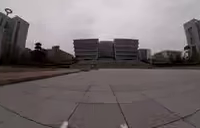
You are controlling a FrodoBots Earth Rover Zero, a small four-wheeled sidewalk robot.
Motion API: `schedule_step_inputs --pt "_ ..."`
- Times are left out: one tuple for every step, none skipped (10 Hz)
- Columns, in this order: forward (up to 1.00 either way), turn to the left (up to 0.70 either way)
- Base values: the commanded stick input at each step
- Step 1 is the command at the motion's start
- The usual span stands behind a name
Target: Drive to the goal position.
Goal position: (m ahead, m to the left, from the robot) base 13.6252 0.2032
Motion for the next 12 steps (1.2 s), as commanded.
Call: schedule_step_inputs --pt "0.70 0.00" --pt "0.70 0.00" --pt "0.70 0.00" --pt "0.70 0.00" --pt "0.70 0.00" --pt "0.70 0.00" --pt "0.70 0.00" --pt "0.70 0.00" --pt "0.70 0.00" --pt "0.70 0.00" --pt "0.70 0.00" --pt "0.70 0.00"
